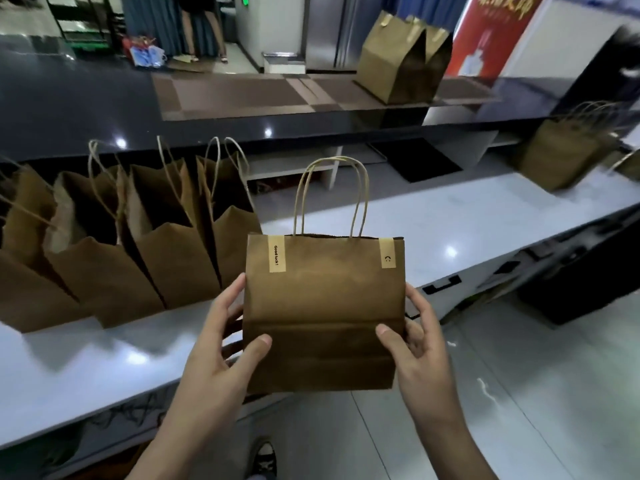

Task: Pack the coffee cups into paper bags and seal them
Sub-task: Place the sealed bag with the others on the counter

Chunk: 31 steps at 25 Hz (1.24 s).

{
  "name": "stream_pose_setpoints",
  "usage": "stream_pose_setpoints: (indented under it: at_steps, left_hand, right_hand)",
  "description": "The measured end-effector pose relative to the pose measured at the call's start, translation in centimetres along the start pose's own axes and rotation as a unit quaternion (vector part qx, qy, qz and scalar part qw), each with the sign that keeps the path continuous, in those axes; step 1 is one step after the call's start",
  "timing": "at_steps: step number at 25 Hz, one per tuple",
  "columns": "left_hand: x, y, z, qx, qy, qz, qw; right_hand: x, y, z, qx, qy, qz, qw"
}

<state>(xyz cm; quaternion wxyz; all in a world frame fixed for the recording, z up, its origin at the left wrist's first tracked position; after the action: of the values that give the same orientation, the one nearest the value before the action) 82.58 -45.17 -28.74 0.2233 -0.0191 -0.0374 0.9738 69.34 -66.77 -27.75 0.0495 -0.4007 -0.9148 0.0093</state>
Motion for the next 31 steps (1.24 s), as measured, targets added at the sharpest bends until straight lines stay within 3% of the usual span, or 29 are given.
stream_pose_setpoints:
  at_steps: [17,22,31]
  left_hand:
    - [-16.0,3.3,2.9,-0.038,0.042,-0.1,0.993]
    - [-19.0,5.3,4.0,-0.059,0.054,-0.076,0.994]
    - [-27.3,10.2,8.3,-0.107,0.08,0.016,0.991]
  right_hand:
    - [-12.2,2.2,-1.0,0.003,-0.02,0.113,0.993]
    - [-16.7,1.9,-1.6,0.01,-0.042,0.118,0.992]
    - [-29.6,1.2,-6.5,-0.025,-0.091,0.06,0.994]
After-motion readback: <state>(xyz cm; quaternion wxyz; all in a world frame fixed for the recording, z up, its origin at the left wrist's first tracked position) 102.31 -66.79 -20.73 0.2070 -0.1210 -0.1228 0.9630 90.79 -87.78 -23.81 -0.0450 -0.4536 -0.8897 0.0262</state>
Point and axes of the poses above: each hand's wrist, its own x-axis away from the middle knuckle, its own y-axis out of the palm, z = x × y, the point moved 2 cm from there along -x, towards the middle knuckle, and after that the axes turned 3 degrees about z, right-handed, at the moved point
